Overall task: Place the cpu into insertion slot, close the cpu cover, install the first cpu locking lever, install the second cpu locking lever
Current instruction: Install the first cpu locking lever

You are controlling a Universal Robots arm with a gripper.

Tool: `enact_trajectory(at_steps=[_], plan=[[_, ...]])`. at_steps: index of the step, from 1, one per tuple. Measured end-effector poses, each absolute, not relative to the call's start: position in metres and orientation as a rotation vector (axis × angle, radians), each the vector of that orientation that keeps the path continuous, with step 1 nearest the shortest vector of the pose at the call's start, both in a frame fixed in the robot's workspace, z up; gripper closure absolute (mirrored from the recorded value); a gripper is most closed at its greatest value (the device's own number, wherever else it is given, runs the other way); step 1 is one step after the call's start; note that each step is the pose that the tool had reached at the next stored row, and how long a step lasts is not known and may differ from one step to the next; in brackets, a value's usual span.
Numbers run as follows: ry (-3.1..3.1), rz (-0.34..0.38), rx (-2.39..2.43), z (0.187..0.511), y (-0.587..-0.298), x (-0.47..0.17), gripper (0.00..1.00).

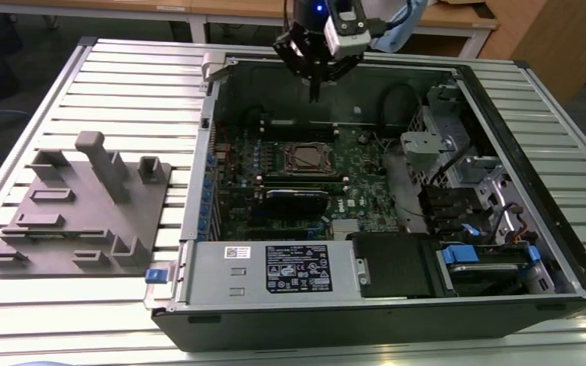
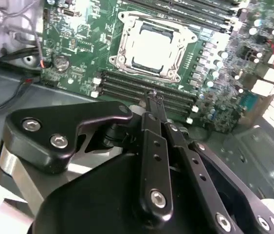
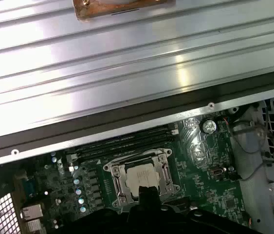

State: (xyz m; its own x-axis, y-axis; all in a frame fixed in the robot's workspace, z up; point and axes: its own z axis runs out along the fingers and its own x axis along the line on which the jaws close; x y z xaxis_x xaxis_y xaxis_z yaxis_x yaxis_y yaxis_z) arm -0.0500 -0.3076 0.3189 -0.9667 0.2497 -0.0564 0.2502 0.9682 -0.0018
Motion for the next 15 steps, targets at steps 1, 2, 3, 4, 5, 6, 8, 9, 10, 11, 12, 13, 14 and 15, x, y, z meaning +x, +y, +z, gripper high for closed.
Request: enact_trajectory(at_steps=[1,2,3,4,5,6,8,9,10,11,12,13,14,15], plan=[[3.061,-0.014,0.389,0.323,-0.308,-0.050,0.90],[3.061,-0.014,0.389,0.328,-0.308,-0.050,0.90],[3.061,-0.014,0.389,0.332,-0.308,-0.050,0.90],[3.061,-0.014,0.389,0.337,-0.308,-0.050,0.90],[3.061,-0.014,0.389,0.341,-0.308,-0.050,0.90],[3.061,-0.014,0.390,0.346,-0.308,-0.050,0.90],[3.061,-0.014,0.390,0.355,-0.308,-0.050,0.90],[3.061,-0.014,0.390,0.360,-0.308,-0.050,0.90],[3.061,-0.014,0.390,0.364,-0.308,-0.050,0.90],[3.061,-0.014,0.390,0.369,-0.308,-0.050,0.90],[3.061,-0.014,0.390,0.374,-0.308,-0.050,0.90],[3.061,-0.014,0.390,0.378,-0.308,-0.050,0.90],[3.061,-0.014,0.390,0.382,-0.308,-0.050,0.90],[3.061,-0.014,0.390,0.387,-0.308,-0.050,0.90]])
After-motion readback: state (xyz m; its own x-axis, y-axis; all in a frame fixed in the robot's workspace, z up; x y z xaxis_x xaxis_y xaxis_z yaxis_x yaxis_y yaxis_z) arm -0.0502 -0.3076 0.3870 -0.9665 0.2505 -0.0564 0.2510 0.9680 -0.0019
